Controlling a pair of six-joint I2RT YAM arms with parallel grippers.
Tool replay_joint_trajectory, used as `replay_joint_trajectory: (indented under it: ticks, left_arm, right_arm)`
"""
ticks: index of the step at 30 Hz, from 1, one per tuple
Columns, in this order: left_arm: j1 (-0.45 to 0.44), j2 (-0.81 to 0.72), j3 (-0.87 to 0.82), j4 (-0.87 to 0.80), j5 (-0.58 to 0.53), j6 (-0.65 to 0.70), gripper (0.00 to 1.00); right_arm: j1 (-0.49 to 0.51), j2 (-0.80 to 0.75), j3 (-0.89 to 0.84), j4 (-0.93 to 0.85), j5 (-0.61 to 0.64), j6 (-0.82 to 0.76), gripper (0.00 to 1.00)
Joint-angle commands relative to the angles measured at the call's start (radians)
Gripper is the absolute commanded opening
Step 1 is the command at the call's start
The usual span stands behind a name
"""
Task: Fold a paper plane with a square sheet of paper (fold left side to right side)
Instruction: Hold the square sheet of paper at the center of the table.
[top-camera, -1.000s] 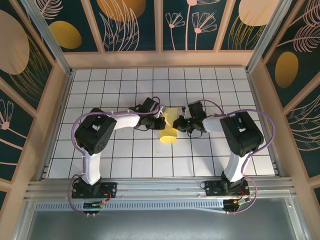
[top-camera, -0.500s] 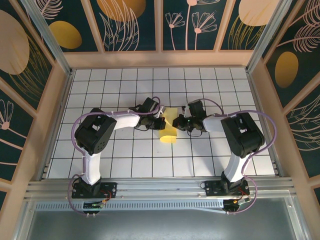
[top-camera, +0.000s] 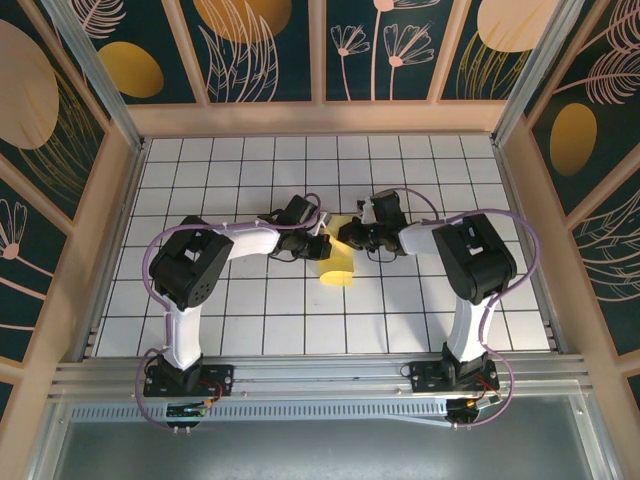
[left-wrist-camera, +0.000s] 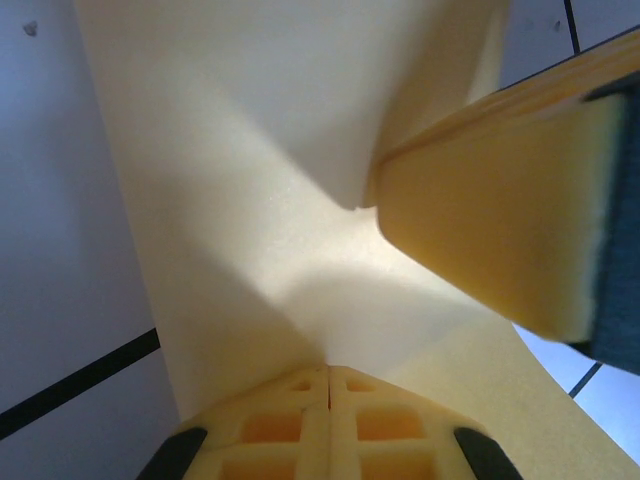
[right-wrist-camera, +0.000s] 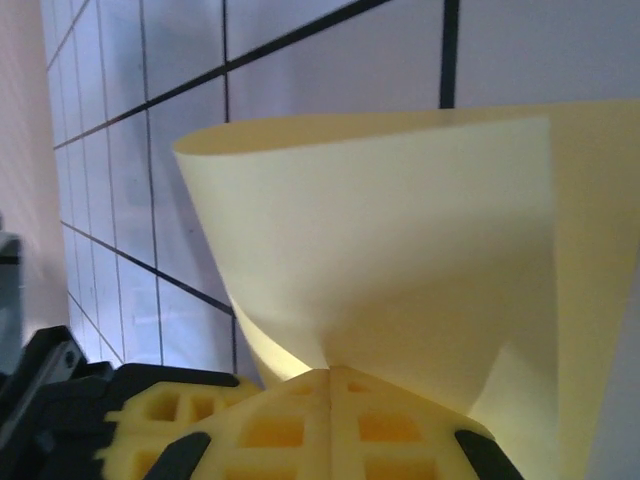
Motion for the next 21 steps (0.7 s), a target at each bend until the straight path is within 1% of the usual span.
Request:
replay_joint_trajectory:
  ticks: [1, 13, 21]
  left_arm:
    - [0.005, 0.025, 0.007, -0.060, -0.034, 0.023, 0.05]
    - [0.005, 0.005, -0.022, -0.061, -0.030, 0.030, 0.05]
    - [0.004, -0.046, -0.110, -0.022, 0.012, 0.004, 0.05]
  right_arm:
    - [0.010, 0.026, 0.031, 0.014, -0.009, 0.014, 0.00]
    - [0.010, 0.081, 0.069, -0.160, 0.136, -0.038, 0.00]
    - [-0.003, 0.105, 0.070, -0.187, 0.157, -0.055, 0.00]
